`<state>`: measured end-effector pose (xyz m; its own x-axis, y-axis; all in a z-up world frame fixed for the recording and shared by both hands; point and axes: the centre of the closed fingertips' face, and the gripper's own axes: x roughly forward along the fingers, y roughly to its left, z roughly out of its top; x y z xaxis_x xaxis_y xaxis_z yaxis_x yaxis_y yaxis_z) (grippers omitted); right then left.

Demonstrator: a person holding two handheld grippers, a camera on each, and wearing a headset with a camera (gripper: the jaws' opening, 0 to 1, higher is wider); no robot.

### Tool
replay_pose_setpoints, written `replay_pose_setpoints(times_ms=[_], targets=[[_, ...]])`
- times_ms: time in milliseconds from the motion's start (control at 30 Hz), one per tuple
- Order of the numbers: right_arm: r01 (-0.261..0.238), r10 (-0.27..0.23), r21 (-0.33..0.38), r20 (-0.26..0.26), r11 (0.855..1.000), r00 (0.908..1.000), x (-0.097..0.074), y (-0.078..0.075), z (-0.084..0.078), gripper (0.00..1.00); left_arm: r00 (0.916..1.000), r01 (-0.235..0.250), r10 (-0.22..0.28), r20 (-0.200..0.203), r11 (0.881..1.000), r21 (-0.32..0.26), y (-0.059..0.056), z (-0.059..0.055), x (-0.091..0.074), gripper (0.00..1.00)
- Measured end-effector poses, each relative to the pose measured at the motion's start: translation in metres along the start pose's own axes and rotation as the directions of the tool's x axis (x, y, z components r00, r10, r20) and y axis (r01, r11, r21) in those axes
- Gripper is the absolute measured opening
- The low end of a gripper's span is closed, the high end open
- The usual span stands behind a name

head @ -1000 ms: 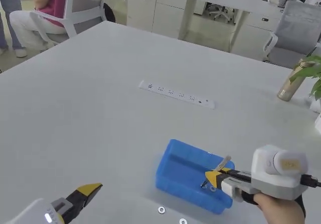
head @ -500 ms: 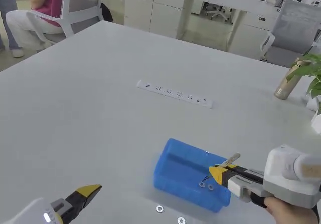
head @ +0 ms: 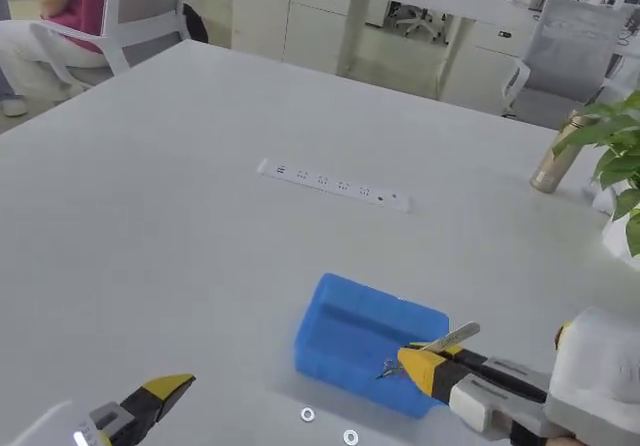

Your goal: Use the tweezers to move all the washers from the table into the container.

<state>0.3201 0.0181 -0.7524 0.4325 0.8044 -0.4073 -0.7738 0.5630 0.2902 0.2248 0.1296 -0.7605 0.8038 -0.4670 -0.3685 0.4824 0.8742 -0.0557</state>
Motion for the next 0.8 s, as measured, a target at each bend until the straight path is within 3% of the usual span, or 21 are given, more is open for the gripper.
replay_pose_setpoints(times_ms=[200,367,800], targets=[[-0.058,0.060,0.031,-0.094,0.998,0.9937,0.013,0.011,-0.039,0.03,1.0000,0.002,-0.002,-0.007,1.000,0.004,0.000,-0.001,0.000,0.71],[-0.077,0.083,0.050,-0.145,0.996,0.9860,0.022,0.017,-0.058,0.04,0.9999,0.000,0.000,-0.015,1.000,0.006,0.000,-0.003,0.000,0.71],[-0.106,0.111,0.034,-0.206,0.994,0.9722,0.028,0.026,-0.071,0.04,0.9994,0.007,-0.007,-0.034,1.000,0.011,-0.001,-0.007,0.001,0.67]])
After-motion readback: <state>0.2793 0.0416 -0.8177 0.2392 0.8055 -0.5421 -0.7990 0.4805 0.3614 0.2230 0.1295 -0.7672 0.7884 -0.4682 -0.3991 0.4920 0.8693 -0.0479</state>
